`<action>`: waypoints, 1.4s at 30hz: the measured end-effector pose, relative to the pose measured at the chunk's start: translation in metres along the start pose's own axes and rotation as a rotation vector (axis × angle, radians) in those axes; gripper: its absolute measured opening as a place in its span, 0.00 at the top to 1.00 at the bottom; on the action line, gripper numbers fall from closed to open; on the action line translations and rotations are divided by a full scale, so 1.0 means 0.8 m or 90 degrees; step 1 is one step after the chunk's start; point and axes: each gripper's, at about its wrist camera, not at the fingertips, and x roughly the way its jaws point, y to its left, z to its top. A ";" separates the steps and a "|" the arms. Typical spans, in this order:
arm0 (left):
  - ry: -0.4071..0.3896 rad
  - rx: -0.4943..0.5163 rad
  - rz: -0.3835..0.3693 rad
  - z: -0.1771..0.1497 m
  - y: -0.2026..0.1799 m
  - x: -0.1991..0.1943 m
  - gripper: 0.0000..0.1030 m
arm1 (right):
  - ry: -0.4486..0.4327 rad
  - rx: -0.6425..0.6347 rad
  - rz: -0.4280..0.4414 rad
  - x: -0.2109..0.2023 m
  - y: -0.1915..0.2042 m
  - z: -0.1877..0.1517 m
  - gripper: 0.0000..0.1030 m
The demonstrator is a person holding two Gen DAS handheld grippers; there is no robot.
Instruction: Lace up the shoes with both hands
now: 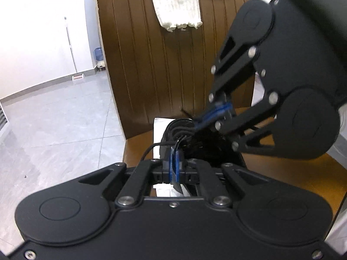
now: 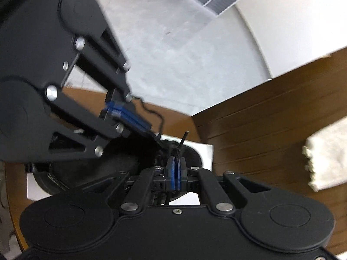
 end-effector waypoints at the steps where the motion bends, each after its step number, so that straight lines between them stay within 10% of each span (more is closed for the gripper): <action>1: 0.004 -0.027 -0.012 0.000 0.006 0.000 0.97 | 0.003 -0.006 -0.002 0.002 0.002 -0.001 0.97; 8: 0.058 -0.379 -0.220 -0.018 0.099 0.033 0.96 | 0.023 -0.062 -0.004 0.004 0.018 0.000 0.97; 19: 0.099 -0.634 -0.372 -0.064 0.150 0.074 0.92 | 0.051 -0.139 0.040 0.006 0.023 0.013 0.97; 29: 0.101 -0.680 -0.403 -0.082 0.159 0.083 0.92 | 0.109 -0.194 0.127 0.016 0.002 0.030 0.97; 42: 0.096 -0.638 -0.386 -0.073 0.155 0.077 0.92 | 0.340 -0.025 0.465 0.071 -0.073 0.101 0.97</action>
